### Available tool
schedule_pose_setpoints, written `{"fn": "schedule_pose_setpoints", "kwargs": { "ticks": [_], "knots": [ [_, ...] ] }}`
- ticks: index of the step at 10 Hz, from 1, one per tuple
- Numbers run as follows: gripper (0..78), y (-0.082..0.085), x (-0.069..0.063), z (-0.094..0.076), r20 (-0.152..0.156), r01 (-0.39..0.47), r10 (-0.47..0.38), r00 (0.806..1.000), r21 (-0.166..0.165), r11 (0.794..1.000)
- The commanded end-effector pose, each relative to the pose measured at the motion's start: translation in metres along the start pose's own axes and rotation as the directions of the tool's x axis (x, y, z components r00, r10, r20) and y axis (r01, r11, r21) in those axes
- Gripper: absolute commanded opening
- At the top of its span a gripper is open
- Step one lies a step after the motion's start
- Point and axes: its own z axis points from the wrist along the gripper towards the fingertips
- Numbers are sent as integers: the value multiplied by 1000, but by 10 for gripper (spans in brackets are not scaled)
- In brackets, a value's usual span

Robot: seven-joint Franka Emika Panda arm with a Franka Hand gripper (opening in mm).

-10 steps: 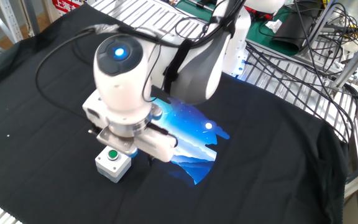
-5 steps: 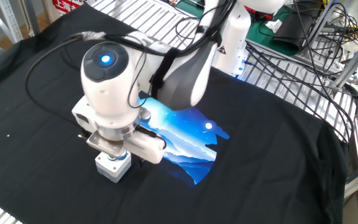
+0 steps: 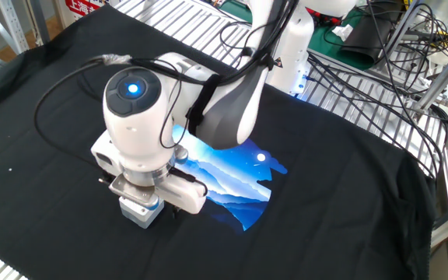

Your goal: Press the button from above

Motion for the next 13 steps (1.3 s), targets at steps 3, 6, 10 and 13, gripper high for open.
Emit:
{"fn": "schedule_pose_setpoints", "kwargs": {
  "ticks": [3, 6, 10, 13],
  "knots": [
    [774, -27, -1, 14, -19, 24, -25, 1000, -2, 1000],
    [774, -17, 14, 23, -28, 2, -2, 1000, 7, 1000],
    [774, -13, 26, 21, -20, -12, 12, 1000, -1, 1000],
    [774, -12, 25, 23, -3, -13, 13, 1000, -16, 1000]
  ]
}}
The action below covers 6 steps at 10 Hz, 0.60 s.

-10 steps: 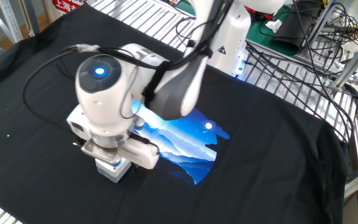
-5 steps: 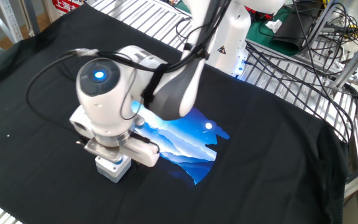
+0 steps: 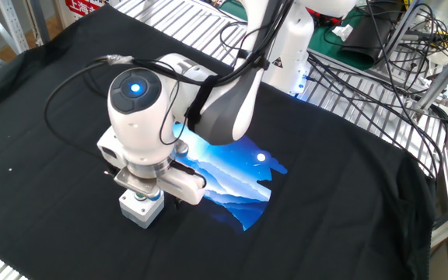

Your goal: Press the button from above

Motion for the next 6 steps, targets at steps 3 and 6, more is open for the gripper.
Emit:
{"fn": "schedule_pose_setpoints", "kwargs": {
  "ticks": [3, 6],
  "knots": [
    [774, -3, -8, -4, 16, 6, -6, 1000, -9, 1000],
    [774, -1, -12, 3, 21, 5, -5, 1000, -14, 1000]
  ]
}}
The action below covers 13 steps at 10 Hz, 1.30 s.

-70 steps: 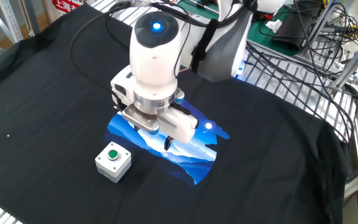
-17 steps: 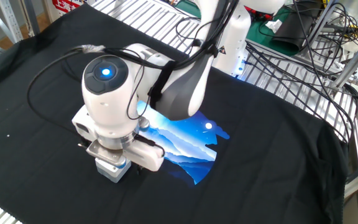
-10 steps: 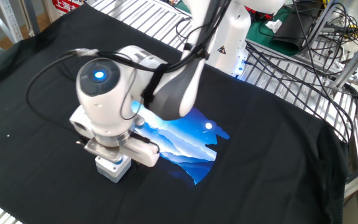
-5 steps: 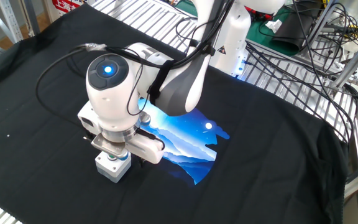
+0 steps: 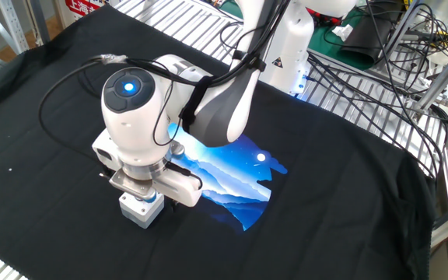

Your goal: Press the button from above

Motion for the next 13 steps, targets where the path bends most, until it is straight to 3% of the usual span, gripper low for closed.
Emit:
{"fn": "schedule_pose_setpoints", "kwargs": {
  "ticks": [1, 13],
  "knots": [
    [774, 2, -2, 4, 5, -2, 2, 1000, 0, 1000],
    [774, 3, 0, 6, -17, 0, 0, 1000, 4, 1000]
  ]
}}
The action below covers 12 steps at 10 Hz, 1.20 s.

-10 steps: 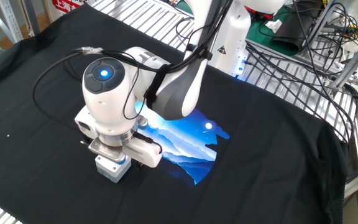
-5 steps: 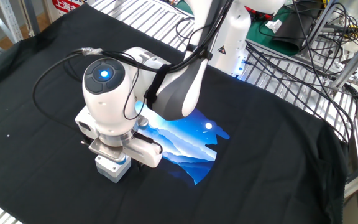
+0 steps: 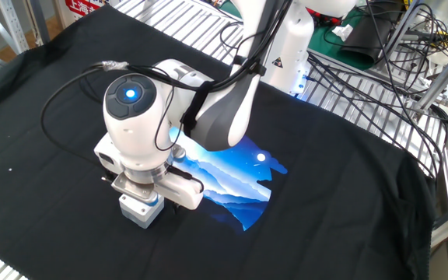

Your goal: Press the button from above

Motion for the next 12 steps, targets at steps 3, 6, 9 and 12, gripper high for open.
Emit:
{"fn": "schedule_pose_setpoints", "kwargs": {
  "ticks": [3, 6, 9, 12],
  "knots": [
    [774, -1, 0, -1, -7, -4, 5, 1000, 4, 1000],
    [774, -1, 0, 0, -11, -7, 7, 1000, 4, 1000],
    [774, 0, -1, 2, -9, -6, 6, 1000, 4, 1000],
    [774, 0, -2, 5, -11, -7, 7, 1000, 5, 1000]
  ]
}}
